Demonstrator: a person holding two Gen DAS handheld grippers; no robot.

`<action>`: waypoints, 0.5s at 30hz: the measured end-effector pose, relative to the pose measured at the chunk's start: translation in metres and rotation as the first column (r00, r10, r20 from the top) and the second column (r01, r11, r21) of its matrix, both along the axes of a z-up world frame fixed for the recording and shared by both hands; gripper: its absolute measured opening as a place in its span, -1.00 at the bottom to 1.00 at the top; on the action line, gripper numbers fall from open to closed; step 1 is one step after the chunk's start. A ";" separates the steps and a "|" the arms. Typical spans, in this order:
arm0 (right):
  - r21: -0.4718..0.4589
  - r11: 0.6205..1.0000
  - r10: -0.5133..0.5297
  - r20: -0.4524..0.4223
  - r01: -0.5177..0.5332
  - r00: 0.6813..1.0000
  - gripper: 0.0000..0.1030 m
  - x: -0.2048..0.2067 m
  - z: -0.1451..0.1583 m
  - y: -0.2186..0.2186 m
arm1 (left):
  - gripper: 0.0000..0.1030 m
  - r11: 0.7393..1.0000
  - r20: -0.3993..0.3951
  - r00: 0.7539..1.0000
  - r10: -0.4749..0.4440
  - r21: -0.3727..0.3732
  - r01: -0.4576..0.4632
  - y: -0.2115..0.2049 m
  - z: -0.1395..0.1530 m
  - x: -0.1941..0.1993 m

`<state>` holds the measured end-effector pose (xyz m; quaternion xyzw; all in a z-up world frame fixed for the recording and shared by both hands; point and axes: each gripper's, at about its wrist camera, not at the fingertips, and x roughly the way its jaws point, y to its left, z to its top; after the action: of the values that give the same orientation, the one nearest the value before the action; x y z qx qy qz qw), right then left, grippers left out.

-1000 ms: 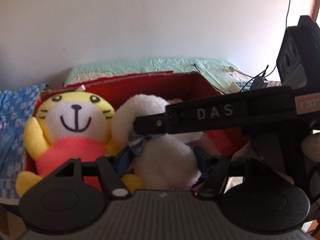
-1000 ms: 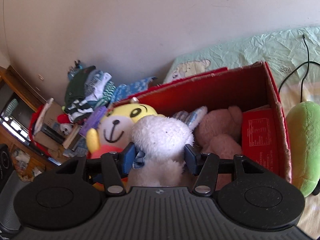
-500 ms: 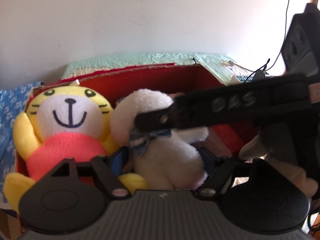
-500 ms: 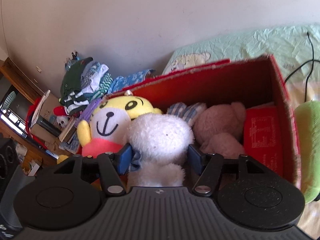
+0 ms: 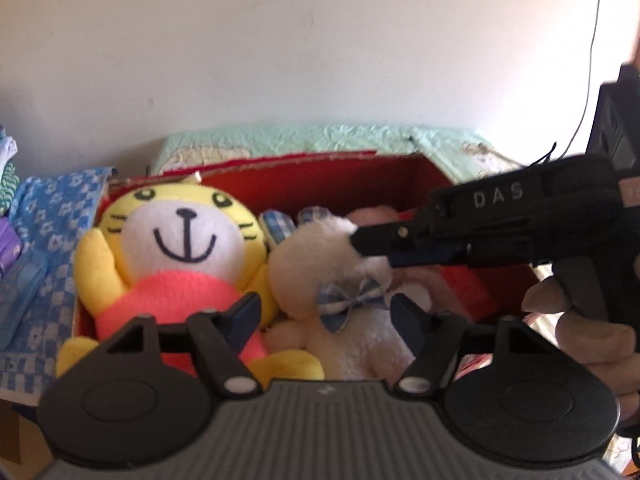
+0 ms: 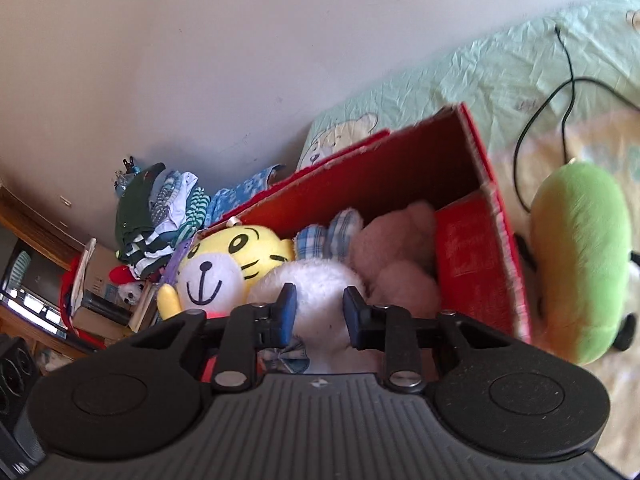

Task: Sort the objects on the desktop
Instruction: 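Lower the white bunny into the box and open the right gripper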

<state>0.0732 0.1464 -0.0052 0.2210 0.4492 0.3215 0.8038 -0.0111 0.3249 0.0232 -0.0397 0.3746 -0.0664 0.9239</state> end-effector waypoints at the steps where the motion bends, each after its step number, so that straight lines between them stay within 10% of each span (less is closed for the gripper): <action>1: 0.000 1.000 0.013 0.005 -0.013 1.000 -0.47 -0.001 0.000 0.005 | 0.38 1.000 -0.005 1.000 0.003 -0.003 -0.003 0.002 -0.002 -0.001; 9: -0.010 1.000 0.011 -0.014 -0.011 1.000 -0.46 0.001 -0.010 0.011 | 0.41 0.999 -0.029 0.999 0.027 0.025 -0.026 -0.001 0.002 0.003; 15: -0.023 1.000 -0.013 0.055 0.014 0.998 0.01 -0.008 0.009 -0.007 | 0.52 0.997 -0.056 0.997 0.048 0.064 -0.044 -0.008 0.001 0.011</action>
<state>0.0651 0.1392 0.0036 0.2059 0.4290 0.3168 0.8205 -0.0004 0.3166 0.0244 -0.0213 0.4019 -0.0321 0.9149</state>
